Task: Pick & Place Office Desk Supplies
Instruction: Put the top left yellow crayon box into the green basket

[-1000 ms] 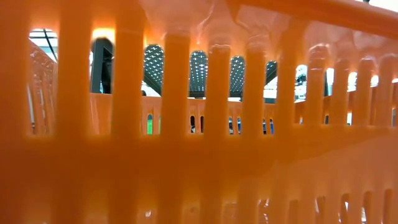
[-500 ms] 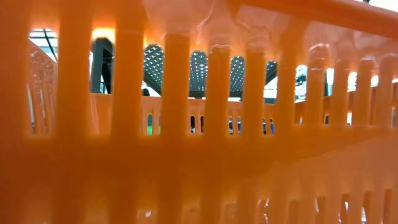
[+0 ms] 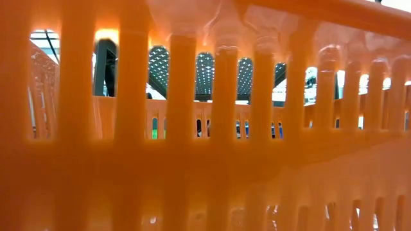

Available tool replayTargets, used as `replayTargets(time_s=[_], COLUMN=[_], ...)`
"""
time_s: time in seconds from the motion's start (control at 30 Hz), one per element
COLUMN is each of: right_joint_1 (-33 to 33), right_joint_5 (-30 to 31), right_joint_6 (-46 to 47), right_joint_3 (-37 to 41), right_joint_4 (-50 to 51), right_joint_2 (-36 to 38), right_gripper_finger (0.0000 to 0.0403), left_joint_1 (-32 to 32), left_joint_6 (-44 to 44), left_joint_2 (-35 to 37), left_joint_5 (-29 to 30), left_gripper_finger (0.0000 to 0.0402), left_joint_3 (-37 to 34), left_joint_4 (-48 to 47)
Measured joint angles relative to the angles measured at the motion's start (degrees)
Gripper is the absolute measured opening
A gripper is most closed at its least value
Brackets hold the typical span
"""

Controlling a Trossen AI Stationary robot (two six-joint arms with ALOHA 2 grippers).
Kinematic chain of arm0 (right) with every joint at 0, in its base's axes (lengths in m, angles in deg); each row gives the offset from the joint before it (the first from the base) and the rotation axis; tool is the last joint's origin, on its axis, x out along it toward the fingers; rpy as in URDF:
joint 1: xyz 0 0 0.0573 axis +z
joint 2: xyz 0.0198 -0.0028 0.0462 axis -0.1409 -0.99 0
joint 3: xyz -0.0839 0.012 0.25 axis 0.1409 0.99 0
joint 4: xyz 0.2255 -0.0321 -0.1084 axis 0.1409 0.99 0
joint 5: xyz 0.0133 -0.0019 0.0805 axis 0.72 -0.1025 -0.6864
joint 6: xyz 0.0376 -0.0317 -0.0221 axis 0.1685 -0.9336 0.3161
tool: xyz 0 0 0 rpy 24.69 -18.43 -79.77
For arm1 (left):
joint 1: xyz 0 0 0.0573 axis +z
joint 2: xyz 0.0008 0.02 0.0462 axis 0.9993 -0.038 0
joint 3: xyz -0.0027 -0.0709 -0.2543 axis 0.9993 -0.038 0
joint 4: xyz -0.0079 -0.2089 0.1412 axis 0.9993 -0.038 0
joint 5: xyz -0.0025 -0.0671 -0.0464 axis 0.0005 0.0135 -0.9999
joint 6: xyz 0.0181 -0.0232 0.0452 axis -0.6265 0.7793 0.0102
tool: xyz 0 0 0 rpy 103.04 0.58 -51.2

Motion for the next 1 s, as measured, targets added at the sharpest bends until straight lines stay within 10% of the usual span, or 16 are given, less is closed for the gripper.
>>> replayTargets(time_s=[1.0], right_joint_1=[-0.01], right_joint_5=[0.00], right_joint_6=[0.00], right_joint_3=[0.02], right_joint_4=[-0.02], right_joint_2=[0.00], right_gripper_finger=[0.0072], left_joint_1=[0.00], left_joint_6=[-0.01], left_joint_2=[3.71], left_joint_5=[-1.06], left_gripper_finger=[0.0083], left_joint_3=[0.00], left_joint_4=[0.23])
